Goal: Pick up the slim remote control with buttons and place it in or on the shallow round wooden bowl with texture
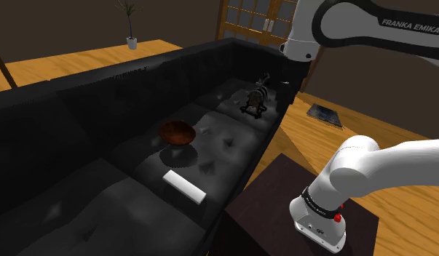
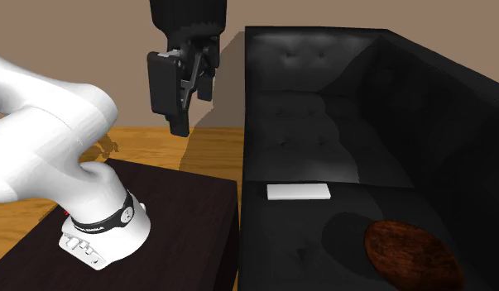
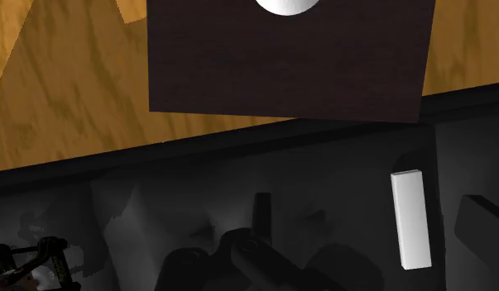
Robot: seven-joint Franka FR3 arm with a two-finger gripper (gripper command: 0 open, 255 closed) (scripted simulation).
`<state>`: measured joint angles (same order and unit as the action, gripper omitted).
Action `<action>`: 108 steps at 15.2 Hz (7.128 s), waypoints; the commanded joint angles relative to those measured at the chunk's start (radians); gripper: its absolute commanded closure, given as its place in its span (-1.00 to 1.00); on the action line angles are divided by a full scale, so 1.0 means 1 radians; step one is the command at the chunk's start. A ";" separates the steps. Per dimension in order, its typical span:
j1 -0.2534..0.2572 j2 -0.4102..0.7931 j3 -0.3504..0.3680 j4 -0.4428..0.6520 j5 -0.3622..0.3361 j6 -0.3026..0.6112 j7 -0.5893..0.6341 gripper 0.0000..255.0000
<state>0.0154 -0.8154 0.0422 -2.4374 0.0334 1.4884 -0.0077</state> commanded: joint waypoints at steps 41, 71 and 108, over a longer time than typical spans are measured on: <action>0.244 1.297 0.221 0.174 -0.343 1.266 0.745 -1.00; 0.259 1.334 0.203 0.189 -0.360 1.288 0.758 1.00; -0.006 1.437 0.219 0.726 -0.222 0.857 0.318 1.00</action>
<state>0.0178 0.6057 0.2635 -1.7476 -0.1905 2.3653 0.3282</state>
